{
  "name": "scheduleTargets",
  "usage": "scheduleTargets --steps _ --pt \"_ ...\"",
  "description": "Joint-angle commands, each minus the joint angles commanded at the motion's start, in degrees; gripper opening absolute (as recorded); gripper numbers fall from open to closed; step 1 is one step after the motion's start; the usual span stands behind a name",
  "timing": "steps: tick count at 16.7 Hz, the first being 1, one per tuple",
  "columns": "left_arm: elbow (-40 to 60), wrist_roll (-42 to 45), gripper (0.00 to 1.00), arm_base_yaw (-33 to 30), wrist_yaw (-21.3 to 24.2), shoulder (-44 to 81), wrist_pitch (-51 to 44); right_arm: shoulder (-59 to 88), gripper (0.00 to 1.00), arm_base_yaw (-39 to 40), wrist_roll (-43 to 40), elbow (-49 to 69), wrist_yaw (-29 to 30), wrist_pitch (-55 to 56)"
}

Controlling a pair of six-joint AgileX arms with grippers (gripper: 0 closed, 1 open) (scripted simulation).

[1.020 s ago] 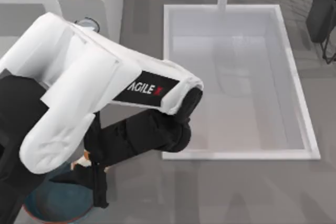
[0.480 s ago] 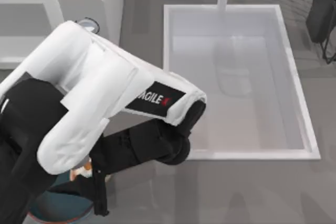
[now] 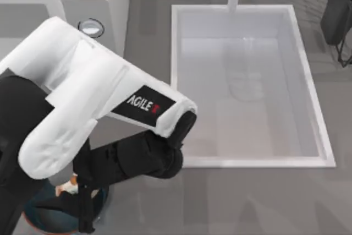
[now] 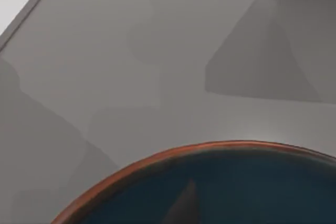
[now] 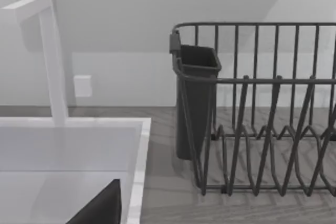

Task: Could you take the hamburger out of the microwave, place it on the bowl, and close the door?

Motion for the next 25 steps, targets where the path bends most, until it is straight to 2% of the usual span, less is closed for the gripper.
scheduleTargets --steps 7,20,25 --pt "-2.7 0.4 0.00 0.7 -0.6 0.5 2.0 0.0 1.00 0.0 0.0 0.0 0.0 0.0" --pt "-2.7 0.4 0.98 0.7 -0.6 0.5 2.0 0.0 1.00 0.0 0.0 0.0 0.0 0.0" --pt "-2.7 0.4 1.00 0.7 -0.6 0.5 2.0 0.0 1.00 0.0 0.0 0.0 0.0 0.0"
